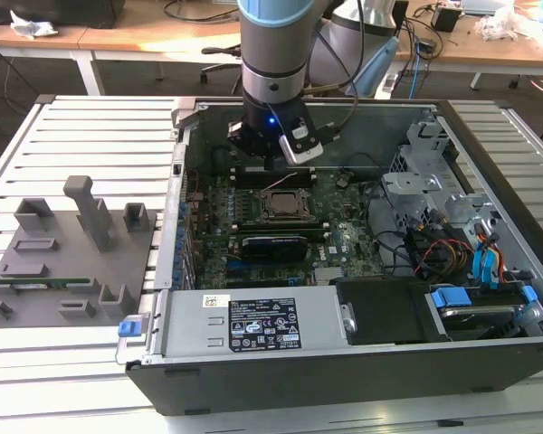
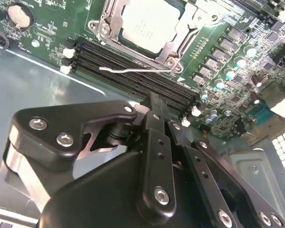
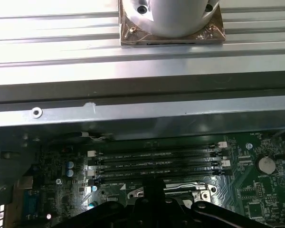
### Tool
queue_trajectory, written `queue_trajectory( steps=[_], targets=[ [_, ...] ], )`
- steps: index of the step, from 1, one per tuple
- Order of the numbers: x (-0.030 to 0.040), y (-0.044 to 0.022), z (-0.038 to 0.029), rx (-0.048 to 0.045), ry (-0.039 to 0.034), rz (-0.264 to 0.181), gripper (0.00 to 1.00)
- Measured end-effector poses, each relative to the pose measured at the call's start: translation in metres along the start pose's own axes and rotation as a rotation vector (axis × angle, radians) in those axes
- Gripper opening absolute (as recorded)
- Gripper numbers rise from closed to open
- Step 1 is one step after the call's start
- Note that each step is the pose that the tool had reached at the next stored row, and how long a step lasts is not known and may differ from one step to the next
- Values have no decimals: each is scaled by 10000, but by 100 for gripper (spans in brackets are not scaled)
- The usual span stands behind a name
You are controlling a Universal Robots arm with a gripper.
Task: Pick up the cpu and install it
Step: 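Install the first cpu locking lever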
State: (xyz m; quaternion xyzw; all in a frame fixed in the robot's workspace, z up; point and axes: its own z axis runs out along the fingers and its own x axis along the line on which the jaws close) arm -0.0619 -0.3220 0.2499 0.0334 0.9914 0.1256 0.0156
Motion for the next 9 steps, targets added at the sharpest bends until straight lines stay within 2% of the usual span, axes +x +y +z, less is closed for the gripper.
queue_trajectory(
  steps=[5,9],
  targets=[
    [-5,-17,70,-5,-59,-18,11],
    [-82,-22,107,-5,-60,-17,11]
  ],
)
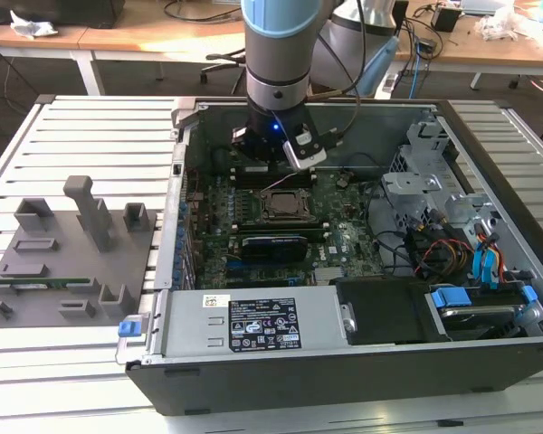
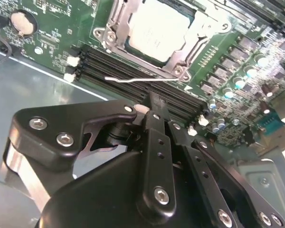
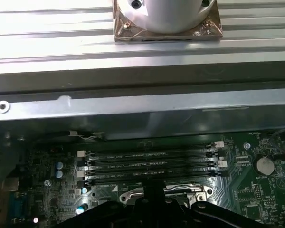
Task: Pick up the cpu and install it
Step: 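Install the first cpu locking lever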
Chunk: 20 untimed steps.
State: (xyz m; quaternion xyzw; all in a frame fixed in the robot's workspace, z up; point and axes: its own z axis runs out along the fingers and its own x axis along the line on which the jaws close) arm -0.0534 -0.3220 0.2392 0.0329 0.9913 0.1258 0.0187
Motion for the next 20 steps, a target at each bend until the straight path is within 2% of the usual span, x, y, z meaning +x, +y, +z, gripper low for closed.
queue_trajectory(
  steps=[3,11,17,20],
  targets=[
    [-42,-8,45,0,0,0,11],
    [-48,-15,89,5,-13,-4,11],
    [-55,-28,140,-1,-127,-33,11],
    [-70,-30,151,-7,-232,-58,11]
  ],
)
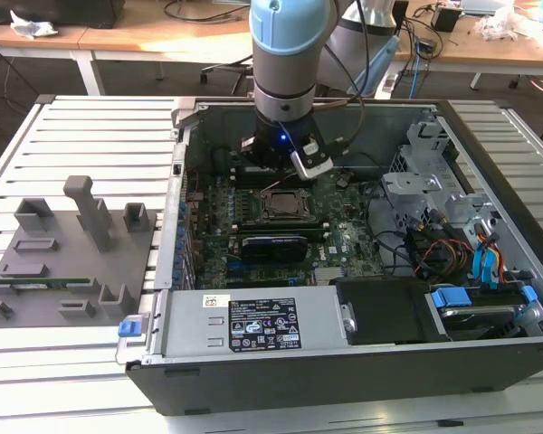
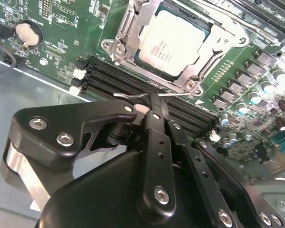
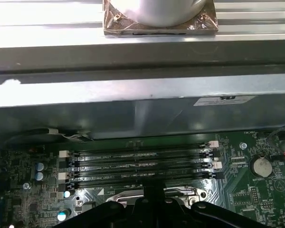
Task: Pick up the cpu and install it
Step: 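Install the first cpu locking lever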
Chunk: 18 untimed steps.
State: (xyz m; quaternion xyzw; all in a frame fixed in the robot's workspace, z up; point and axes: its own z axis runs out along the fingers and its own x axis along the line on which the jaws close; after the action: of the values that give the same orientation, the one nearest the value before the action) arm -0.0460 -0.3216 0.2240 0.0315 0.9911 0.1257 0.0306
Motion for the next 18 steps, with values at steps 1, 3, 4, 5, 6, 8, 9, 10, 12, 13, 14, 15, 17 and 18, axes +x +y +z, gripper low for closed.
queue_trajectory(
  steps=[1,3,4,5,6,8,9,10,12,13,14,15,17,18],
  targets=[
    [-4,-1,4,-4,-30,-9,11],
    [-8,-2,12,-16,-65,-16,11],
    [-9,-2,18,-24,-71,-19,11],
    [-8,-2,26,-31,-73,-20,11],
    [-7,2,33,-43,-74,-19,11],
    [-6,8,50,-97,-71,-17,11],
    [-5,6,57,-109,-73,-15,11],
    [-5,4,68,-117,-82,-16,11],
    [-4,1,79,-122,-115,-24,11],
    [-4,-1,83,-124,-137,-29,11],
    [-3,-2,88,-126,-174,-39,11],
    [-4,-3,94,-132,-223,-53,11],
    [-3,-6,105,-140,-336,-83,11],
    [-3,-7,109,-143,-375,-93,11]
  ],
)
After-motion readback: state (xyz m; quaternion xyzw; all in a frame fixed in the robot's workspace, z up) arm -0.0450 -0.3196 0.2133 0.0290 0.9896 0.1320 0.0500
